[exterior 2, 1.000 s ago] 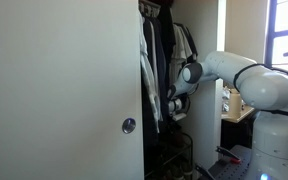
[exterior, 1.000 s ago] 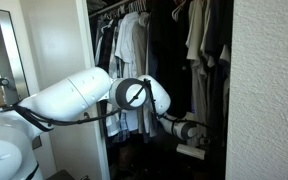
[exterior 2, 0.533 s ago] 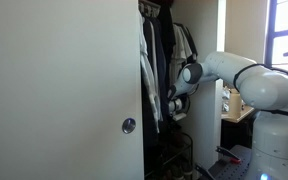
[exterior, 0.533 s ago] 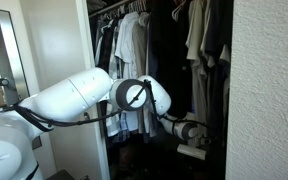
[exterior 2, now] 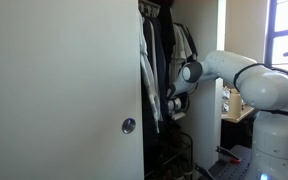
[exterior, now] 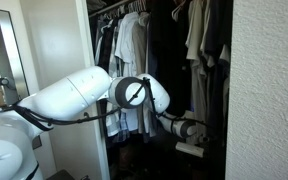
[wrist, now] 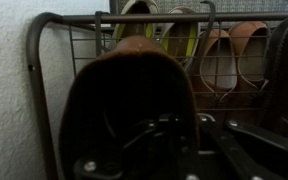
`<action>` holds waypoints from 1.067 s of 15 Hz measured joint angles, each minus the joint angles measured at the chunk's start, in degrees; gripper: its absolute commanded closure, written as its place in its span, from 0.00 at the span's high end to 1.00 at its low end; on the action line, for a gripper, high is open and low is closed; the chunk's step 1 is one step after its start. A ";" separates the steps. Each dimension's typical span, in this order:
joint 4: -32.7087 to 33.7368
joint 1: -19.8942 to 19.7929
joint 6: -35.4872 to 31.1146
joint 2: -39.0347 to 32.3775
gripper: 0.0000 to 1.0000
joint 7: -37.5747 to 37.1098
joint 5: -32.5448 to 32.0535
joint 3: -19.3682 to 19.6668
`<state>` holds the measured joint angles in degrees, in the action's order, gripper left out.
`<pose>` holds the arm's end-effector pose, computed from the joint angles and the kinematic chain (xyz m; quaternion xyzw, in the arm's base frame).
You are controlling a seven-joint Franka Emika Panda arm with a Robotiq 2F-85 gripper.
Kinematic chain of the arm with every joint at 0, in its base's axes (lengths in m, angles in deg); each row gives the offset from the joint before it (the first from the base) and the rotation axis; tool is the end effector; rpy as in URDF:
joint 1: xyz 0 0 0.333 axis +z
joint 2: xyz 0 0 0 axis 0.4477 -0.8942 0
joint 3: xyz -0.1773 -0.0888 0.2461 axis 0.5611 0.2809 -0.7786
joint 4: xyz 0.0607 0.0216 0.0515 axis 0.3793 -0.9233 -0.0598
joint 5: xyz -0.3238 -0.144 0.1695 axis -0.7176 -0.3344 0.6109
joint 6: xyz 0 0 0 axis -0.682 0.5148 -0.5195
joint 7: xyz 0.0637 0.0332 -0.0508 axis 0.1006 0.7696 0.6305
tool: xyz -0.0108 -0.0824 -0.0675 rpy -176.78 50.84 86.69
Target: Move the right brown shoe to the left
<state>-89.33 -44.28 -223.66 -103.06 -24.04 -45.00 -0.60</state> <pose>0.6633 -0.2622 0.0452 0.9990 0.0036 -0.0376 0.0247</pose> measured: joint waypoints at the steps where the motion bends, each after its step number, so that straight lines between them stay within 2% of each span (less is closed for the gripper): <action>1: -0.67 0.20 -0.16 0.59 0.06 -0.54 0.00 -0.11; 6: -6.96 0.86 -3.01 5.75 0.06 -0.88 0.02 -1.75; 16: -24.75 3.54 -11.75 22.52 0.05 -1.82 0.03 -3.76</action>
<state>-114.08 -40.74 -235.41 -80.55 -25.86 -44.97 -4.36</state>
